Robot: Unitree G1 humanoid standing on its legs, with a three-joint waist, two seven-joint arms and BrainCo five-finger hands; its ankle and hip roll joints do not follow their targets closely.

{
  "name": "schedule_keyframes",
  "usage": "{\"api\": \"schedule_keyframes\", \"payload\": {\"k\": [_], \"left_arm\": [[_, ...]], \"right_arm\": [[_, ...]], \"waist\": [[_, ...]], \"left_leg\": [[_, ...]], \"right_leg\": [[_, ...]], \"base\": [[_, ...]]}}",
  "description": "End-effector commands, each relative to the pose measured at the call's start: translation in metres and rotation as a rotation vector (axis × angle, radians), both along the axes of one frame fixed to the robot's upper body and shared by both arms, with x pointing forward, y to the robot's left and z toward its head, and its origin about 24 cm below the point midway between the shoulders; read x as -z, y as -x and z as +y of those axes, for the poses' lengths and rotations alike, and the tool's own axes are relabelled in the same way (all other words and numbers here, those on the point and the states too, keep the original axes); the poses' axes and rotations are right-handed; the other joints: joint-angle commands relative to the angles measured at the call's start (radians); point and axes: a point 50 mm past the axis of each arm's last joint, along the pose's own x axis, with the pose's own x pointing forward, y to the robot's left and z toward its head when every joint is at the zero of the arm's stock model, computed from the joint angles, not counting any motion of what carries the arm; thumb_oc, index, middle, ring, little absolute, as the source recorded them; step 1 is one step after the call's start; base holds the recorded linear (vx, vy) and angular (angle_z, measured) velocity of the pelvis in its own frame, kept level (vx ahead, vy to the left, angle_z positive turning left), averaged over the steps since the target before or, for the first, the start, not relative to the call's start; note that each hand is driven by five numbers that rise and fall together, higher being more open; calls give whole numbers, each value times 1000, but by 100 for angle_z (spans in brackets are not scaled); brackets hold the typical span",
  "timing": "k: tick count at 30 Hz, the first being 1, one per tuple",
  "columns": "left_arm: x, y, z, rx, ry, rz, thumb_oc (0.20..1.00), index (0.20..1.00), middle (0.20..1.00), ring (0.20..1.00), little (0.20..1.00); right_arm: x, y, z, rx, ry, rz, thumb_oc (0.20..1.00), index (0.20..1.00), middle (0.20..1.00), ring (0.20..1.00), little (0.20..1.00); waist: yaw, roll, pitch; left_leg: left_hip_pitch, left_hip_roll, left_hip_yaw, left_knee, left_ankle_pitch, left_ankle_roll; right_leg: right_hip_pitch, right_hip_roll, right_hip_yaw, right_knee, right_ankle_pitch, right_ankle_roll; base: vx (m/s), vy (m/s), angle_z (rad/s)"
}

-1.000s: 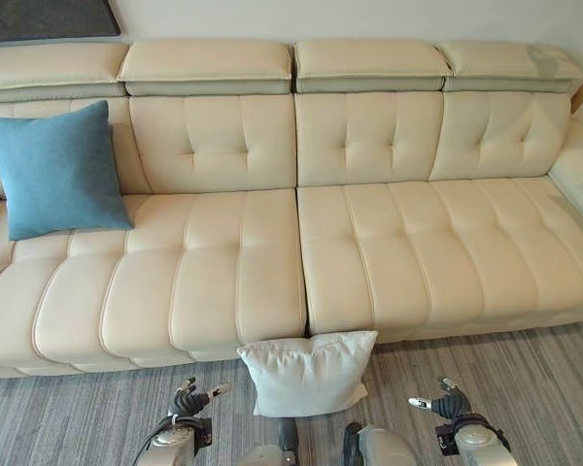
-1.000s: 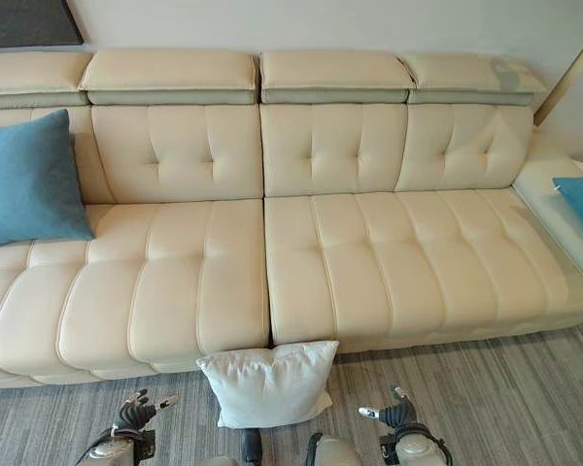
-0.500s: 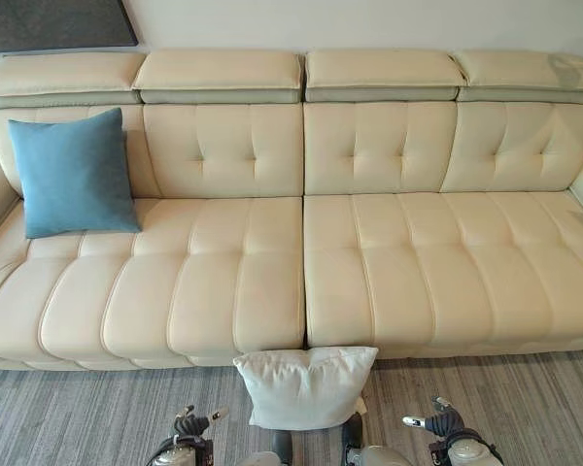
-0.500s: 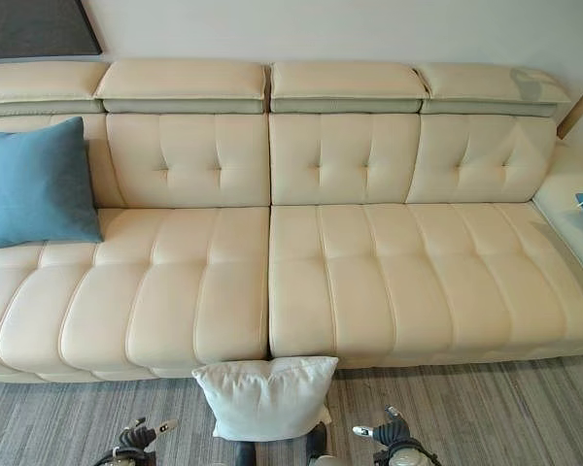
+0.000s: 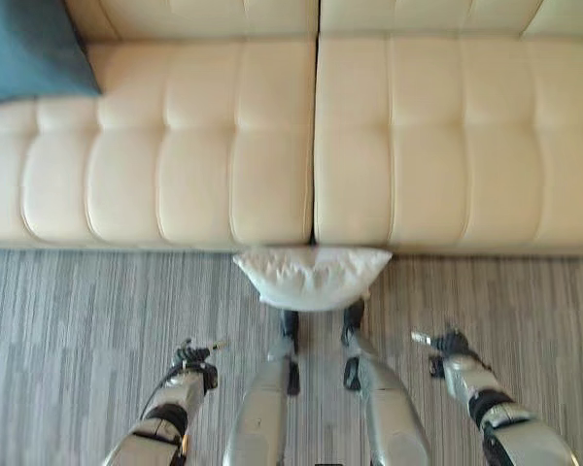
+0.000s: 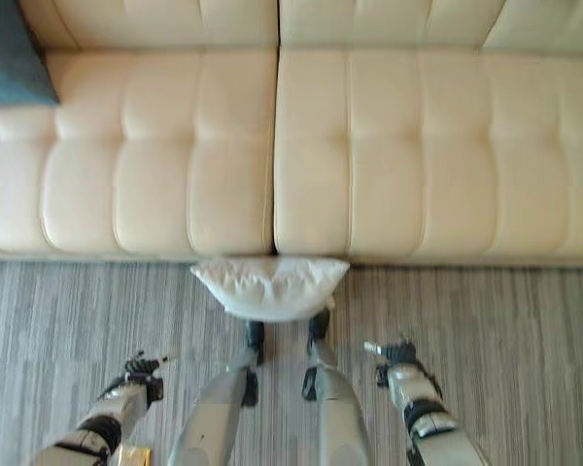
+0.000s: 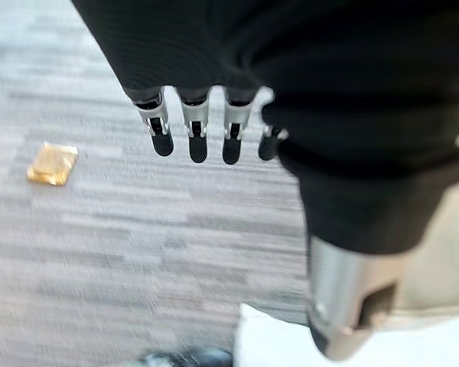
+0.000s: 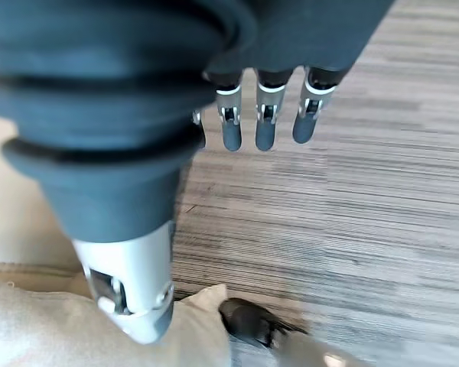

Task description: Pick up all the scattered cushions and arrange them neatly on the sofa.

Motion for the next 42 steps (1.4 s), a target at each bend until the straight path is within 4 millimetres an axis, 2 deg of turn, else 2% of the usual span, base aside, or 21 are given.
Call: {"api": "schedule_keyframes", "payload": {"k": [1,2,3,4,5,6,9,12,13,16,18,19,20,21,22,23,24,25,29,35,42], "left_arm": [[-23,-18,17,-47,-97,-71,1000,1000,1000,1000,1000],[-69,-58,21,-8,-182,-223,1000,1000,1000,1000,1000],[-69,-58,21,-8,-182,-224,1000,1000,1000,1000,1000],[-102,-82,18,40,-250,-309,1000,1000,1000,1000,1000],[-102,-82,18,40,-250,-310,1000,1000,1000,1000,1000],[-128,-101,9,61,-273,-389,1000,1000,1000,1000,1000],[-148,-117,-8,88,-241,-470,1000,1000,1000,1000,1000],[-188,-142,-63,176,-160,-636,1000,1000,1000,1000,1000],[-189,-143,-63,176,-160,-638,1000,1000,1000,1000,1000],[-220,-154,-112,325,-146,-738,1000,1000,1000,1000,1000],[-224,-155,-125,362,-124,-759,1000,1000,1000,1000,1000],[-227,-154,-149,438,-75,-779,1000,1000,1000,1000,1000],[-227,-154,-149,438,-75,-779,1000,1000,1000,1000,1000],[-225,-148,-178,491,27,-801,451,451,451,451,451],[-224,-148,-178,492,27,-800,200,200,200,200,200],[-219,-141,-202,535,132,-806,200,200,200,200,200],[-219,-141,-202,536,132,-805,200,200,200,200,200],[-213,-134,-219,566,213,-797,200,200,200,200,200],[-195,-120,-236,582,373,-766,200,200,200,200,200],[-179,-102,-226,572,469,-794,200,200,200,200,200],[-114,-62,-185,474,508,-654,200,200,200,200,200]], "right_arm": [[-18,-7,-15,32,95,-85,1000,1000,1000,1000,1000],[-62,-41,-10,-35,191,-233,1000,1000,1000,1000,1000],[-63,-42,-10,-35,191,-234,1000,1000,1000,1000,1000],[-90,-59,-5,-86,260,-309,1000,1000,1000,1000,1000],[-91,-60,-5,-86,260,-310,1000,1000,1000,1000,1000],[-120,-77,6,-136,321,-392,1000,1000,1000,1000,1000],[-141,-89,18,-170,328,-448,1000,1000,1000,1000,1000],[-177,-105,55,-210,266,-600,1000,1000,1000,1000,1000],[-178,-105,55,-210,266,-601,1000,1000,1000,1000,1000],[-204,-111,89,-211,106,-748,1000,1000,1000,1000,1000],[-210,-112,95,-213,73,-774,1000,1000,1000,1000,1000],[-213,-112,102,-206,14,-801,200,200,200,200,200],[-213,-112,102,-206,13,-801,200,200,200,200,200],[-211,-110,108,-174,-100,-833,200,200,200,200,200],[-211,-110,107,-173,-100,-833,200,200,200,200,200],[-205,-107,111,-125,-278,-853,200,200,200,200,200],[-204,-107,111,-124,-279,-852,200,200,200,200,200],[-198,-103,118,-88,-470,-877,200,200,200,200,200],[-173,-92,121,-20,-674,-872,200,200,200,200,200],[-135,-70,118,-54,-694,-808,200,200,200,200,200],[-64,-22,114,-157,-571,-550,200,200,200,200,200]], "waist": [[-1,-6,-17],[-7,-3,22],[-8,-3,15],[-14,-1,39],[-15,-1,34],[-18,2,60],[-24,5,70],[-29,9,85],[-28,9,84],[-37,3,85],[-39,3,84],[-41,2,84],[-41,2,84],[-45,3,84],[-44,3,84],[-46,6,81],[-45,6,80],[-48,7,74],[-54,10,44],[-50,4,21],[-36,-20,-24]], "left_leg": [[-46,-1,14,85,-103,-9],[-167,-3,6,163,-118,-9],[-177,-4,5,165,-116,-9],[-255,-3,-1,222,-127,-9],[-265,-4,-2,225,-126,-9],[-340,-6,-8,286,-143,-7],[-439,-12,-13,366,-158,-3],[-584,-26,-18,508,-196,4],[-589,-26,-18,513,-198,4],[-682,-37,-20,590,-212,12],[-698,-39,-18,605,-216,13],[-717,-44,-17,619,-219,15],[-717,-44,-17,620,-219,15],[-714,-50,-15,610,-216,15],[-712,-50,-15,609,-215,15],[-693,-55,-16,583,-210,17],[-691,-55,-16,580,-208,17],[-672,-59,-16,551,-199,16],[-584,-55,-14,437,-165,6],[-346,-45,-17,257,-127,-11],[64,-35,-11,-18,-63,-28]], "right_leg": [[-57,-17,48,165,-177,38],[-178,-27,55,244,-193,34],[-188,-28,55,245,-192,34],[-263,-33,62,306,-208,28],[-272,-34,62,309,-208,27],[-351,-39,72,378,-226,21],[-456,-51,85,473,-249,13],[-608,-52,108,617,-288,-5],[-612,-52,109,621,-290,-5],[-711,-46,127,694,-310,-17],[-726,-46,130,706,-313,-19],[-744,-46,134,721,-315,-20],[-744,-46,134,722,-316,-20],[-744,-43,136,712,-310,-18],[-742,-43,136,711,-309,-18],[-724,-43,136,686,-301,-13],[-721,-43,136,683,-300,-13],[-704,-40,138,656,-289,-7],[-621,-35,137,545,-251,8],[-383,-28,118,357,-203,32],[39,-12,78,74,-139,61]], "base": [[-38,24,5],[-40,26,4],[-32,31,4],[-10,13,3],[-10,6,6],[-3,-3,8],[23,-19,14],[41,-10,13],[44,6,14],[31,-2,6],[11,2,2],[0,0,0],[0,0,0],[0,0,0],[-33,13,5],[-22,4,5],[-44,5,3],[0,0,0],[-81,9,-1],[-60,-14,-9],[49,-38,-12]]}}
